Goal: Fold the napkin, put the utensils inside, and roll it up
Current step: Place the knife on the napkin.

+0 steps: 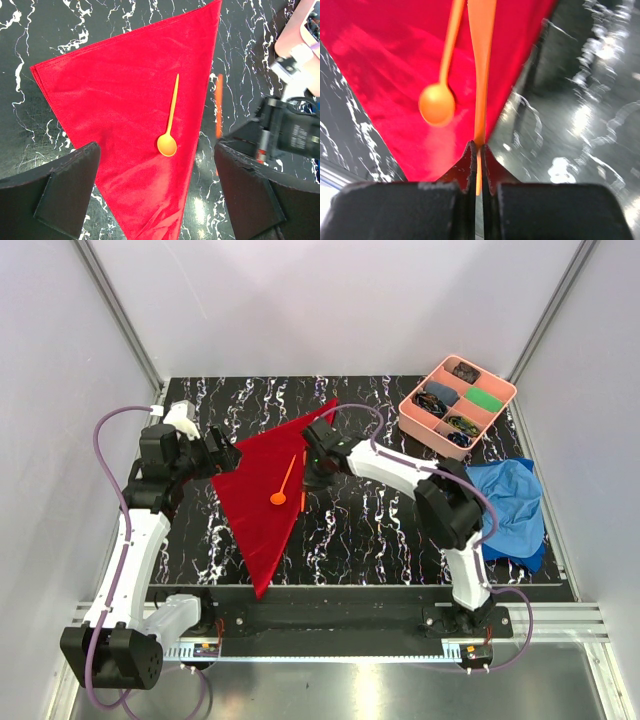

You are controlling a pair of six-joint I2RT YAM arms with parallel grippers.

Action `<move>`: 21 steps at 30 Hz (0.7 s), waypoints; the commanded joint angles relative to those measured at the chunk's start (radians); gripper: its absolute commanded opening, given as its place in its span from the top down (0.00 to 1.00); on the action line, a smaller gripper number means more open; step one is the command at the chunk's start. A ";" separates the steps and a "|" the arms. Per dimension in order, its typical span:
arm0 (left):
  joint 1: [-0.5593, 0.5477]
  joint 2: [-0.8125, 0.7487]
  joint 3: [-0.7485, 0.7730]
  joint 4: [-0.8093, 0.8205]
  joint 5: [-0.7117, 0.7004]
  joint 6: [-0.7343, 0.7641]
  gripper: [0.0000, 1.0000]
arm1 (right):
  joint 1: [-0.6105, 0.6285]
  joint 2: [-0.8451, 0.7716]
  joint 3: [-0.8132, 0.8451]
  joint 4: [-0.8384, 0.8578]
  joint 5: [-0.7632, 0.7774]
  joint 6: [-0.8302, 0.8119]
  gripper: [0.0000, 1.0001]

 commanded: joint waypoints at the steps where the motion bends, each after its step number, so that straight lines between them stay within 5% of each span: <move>1: -0.003 -0.013 -0.007 0.053 0.023 -0.001 0.01 | 0.019 0.083 0.085 0.062 -0.033 0.080 1.00; 21: -0.003 -0.022 -0.004 0.051 0.034 -0.003 0.01 | 0.036 0.171 0.087 0.182 -0.011 0.258 1.00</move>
